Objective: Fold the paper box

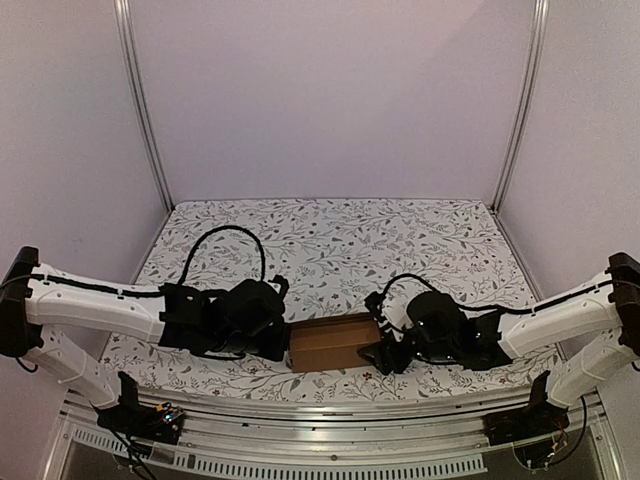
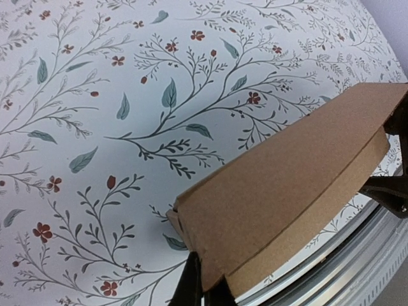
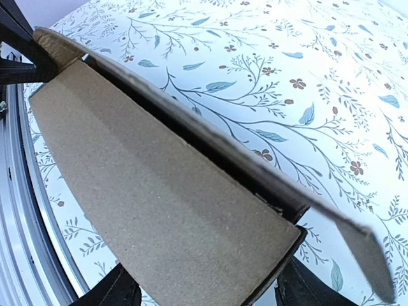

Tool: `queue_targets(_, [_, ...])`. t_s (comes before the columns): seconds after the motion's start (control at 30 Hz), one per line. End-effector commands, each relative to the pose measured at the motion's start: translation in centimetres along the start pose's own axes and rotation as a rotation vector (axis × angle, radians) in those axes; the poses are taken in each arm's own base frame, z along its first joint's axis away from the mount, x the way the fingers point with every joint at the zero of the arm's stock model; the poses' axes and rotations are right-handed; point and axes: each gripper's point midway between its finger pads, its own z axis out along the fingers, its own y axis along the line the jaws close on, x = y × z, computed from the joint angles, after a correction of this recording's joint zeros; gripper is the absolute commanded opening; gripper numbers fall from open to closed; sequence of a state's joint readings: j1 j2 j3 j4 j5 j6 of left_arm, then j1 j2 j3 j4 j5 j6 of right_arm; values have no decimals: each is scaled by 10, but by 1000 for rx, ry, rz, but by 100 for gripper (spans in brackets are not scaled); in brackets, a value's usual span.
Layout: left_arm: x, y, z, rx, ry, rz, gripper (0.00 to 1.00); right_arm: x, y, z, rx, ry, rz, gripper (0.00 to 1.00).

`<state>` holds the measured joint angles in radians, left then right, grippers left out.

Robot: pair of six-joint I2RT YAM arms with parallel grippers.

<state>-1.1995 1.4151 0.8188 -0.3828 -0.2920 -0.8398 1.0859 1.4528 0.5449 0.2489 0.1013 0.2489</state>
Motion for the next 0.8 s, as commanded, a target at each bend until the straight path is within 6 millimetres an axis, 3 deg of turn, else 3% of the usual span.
queue_targets(0.0, [96,37,10,-114,361,109,0,-18,1,-14,1,-41,11,71])
queue_targets(0.47, [94,34,14,-123,371,126,0,-41,-4,-59,34,-63,-32,73])
queue_targets(0.77, [95,33,14,-125,376,132,0,-55,-15,-66,112,-62,-86,73])
